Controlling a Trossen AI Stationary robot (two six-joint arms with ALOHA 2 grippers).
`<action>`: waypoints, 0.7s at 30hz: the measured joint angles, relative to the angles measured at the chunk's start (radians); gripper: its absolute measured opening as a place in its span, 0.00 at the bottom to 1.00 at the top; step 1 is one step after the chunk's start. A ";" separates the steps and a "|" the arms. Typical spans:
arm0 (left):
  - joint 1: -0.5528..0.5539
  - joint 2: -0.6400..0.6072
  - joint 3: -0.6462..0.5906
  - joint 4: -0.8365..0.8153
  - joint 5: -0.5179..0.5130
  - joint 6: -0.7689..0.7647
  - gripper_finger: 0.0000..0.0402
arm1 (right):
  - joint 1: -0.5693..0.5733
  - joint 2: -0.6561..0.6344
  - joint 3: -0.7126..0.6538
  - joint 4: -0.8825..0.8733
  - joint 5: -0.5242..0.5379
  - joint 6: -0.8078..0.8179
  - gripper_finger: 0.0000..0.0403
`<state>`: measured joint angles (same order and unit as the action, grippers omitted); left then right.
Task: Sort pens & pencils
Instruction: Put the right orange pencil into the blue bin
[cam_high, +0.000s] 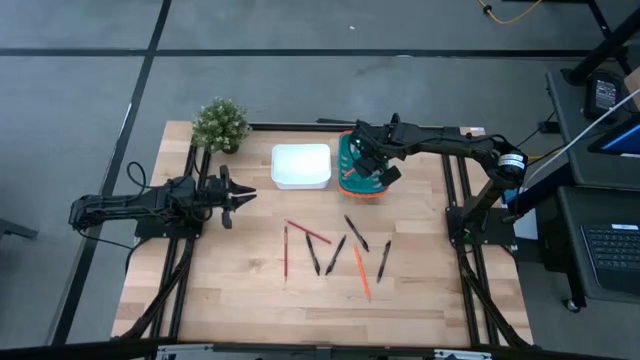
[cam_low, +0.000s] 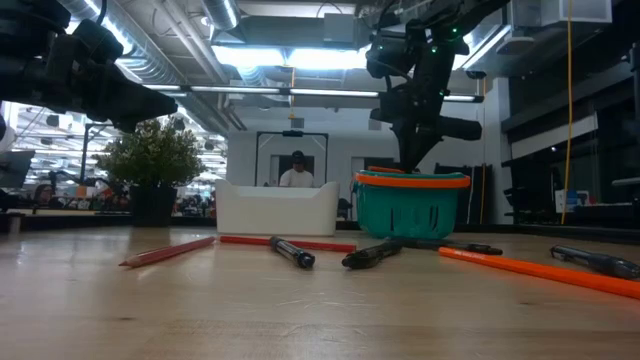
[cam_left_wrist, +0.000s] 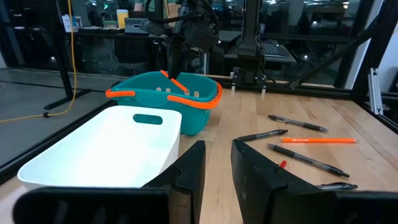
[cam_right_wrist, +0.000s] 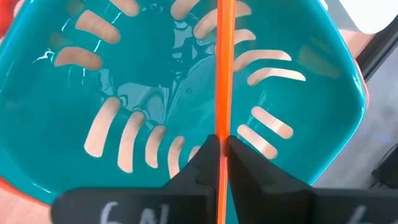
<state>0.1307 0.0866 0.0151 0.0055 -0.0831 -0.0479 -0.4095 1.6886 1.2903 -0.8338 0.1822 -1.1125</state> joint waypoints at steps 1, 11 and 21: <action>0.000 0.000 0.000 0.000 0.000 0.000 0.18 | 0.000 0.000 0.000 -0.001 0.000 -0.007 0.07; 0.000 0.000 0.000 0.000 0.000 0.000 0.18 | 0.000 0.000 0.000 -0.003 0.031 -0.048 0.07; 0.000 0.000 0.000 0.000 0.000 0.033 0.18 | 0.041 0.000 0.000 0.006 0.034 -0.084 0.07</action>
<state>0.1307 0.0868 0.0151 0.0055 -0.0835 -0.0151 -0.3683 1.6890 1.2903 -0.8274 0.2157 -1.1964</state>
